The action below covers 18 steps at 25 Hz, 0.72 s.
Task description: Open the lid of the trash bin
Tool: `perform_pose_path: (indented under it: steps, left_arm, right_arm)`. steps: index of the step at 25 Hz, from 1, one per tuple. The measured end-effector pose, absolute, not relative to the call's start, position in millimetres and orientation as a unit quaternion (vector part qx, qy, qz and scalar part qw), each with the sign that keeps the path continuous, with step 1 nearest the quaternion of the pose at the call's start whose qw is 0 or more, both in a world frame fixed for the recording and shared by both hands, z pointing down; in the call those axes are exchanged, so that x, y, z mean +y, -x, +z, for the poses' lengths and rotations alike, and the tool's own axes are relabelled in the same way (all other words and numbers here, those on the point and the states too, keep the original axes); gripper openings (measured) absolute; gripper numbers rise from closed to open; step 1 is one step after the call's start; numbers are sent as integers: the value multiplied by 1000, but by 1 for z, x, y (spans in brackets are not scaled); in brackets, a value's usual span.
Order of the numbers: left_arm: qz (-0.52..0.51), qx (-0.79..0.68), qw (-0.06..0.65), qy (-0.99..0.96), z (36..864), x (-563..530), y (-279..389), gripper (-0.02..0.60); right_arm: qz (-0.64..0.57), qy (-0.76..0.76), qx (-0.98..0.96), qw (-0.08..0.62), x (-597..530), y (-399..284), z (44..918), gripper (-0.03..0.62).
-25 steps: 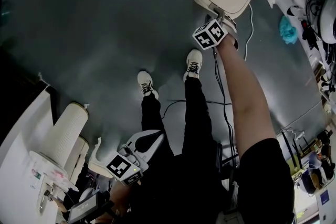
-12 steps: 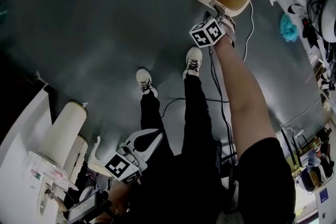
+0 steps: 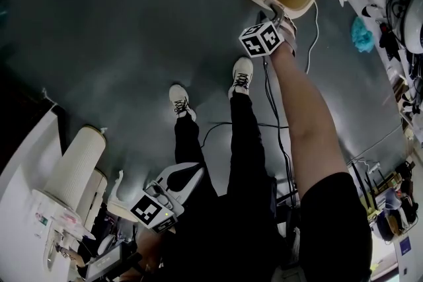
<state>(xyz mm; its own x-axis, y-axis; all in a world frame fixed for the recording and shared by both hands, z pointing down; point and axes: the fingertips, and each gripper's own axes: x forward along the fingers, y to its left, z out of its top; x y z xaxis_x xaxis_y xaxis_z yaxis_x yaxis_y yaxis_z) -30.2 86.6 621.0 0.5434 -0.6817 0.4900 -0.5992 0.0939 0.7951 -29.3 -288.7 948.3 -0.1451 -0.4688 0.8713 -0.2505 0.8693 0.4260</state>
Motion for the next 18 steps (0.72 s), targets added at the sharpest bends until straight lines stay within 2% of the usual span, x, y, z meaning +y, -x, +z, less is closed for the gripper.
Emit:
perform_pose_path:
  steps: [7, 11, 14, 15, 18]
  left_arm:
    - [-50, -483, 557, -674, 615, 89, 29, 0]
    - [-49, -484, 554, -675, 607, 93, 24, 0]
    - [-50, -488, 545, -679, 597, 91, 24, 0]
    - [-53, -490, 542, -681, 592, 91, 24, 0]
    - [-59, -493, 528, -689, 575, 90, 27, 0]
  right_arm:
    - [-86, -225, -749, 617, -288, 30, 947, 172]
    - [-44, -220, -758, 612, -291, 29, 939, 161]
    - [23, -251, -777, 576, -298, 24, 915, 68]
    - [47, -262, -788, 554, -299, 24, 905, 8]
    - [131, -267, -824, 481, -287, 25, 866, 8]
